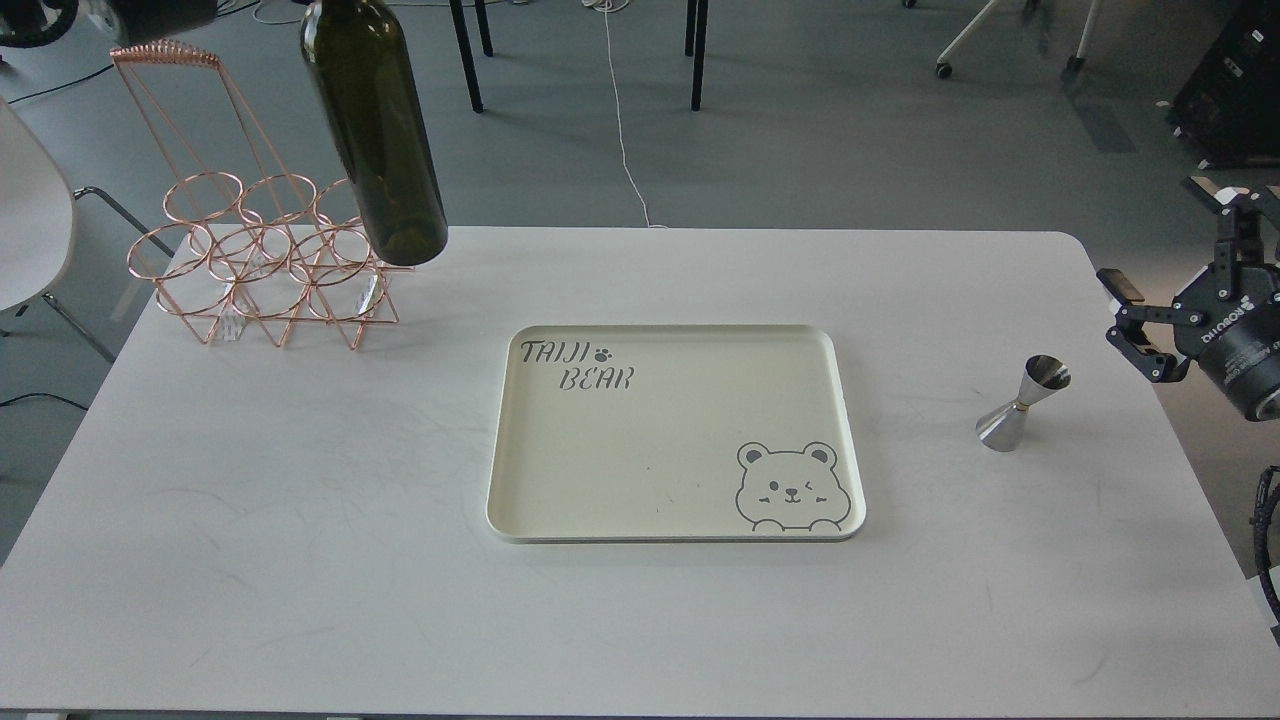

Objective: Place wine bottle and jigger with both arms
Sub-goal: 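Carry the bottle over the copper rack and lower it in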

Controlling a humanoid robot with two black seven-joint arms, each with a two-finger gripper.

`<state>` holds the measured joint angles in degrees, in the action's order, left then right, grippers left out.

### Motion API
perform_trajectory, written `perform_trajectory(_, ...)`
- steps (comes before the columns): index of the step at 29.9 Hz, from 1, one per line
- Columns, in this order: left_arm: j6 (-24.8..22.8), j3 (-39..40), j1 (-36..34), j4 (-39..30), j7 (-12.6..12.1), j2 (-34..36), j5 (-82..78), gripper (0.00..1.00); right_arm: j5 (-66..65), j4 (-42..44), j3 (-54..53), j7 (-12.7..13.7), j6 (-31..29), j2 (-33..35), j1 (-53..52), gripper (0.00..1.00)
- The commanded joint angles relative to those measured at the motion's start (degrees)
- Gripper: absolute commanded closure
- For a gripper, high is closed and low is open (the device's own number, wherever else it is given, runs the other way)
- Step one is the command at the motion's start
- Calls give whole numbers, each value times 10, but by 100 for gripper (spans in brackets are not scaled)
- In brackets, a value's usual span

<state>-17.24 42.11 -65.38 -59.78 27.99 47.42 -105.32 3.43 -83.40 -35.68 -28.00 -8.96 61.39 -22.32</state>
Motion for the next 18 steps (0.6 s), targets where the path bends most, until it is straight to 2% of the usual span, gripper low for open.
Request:
perform_trajectory(1,26,-3,1,41,0,1,-2,93,0,0,1,0,0,-2,1,1)
perform_trajectory(10,64,-70,-4,89,0,-1,-2,93,0,0,1,0,0,-11,-1,1)
perform_trajectory(18,82,-95,-2,113,0,-5,-1,93,0,0,1,0,0,-11,-1,1)
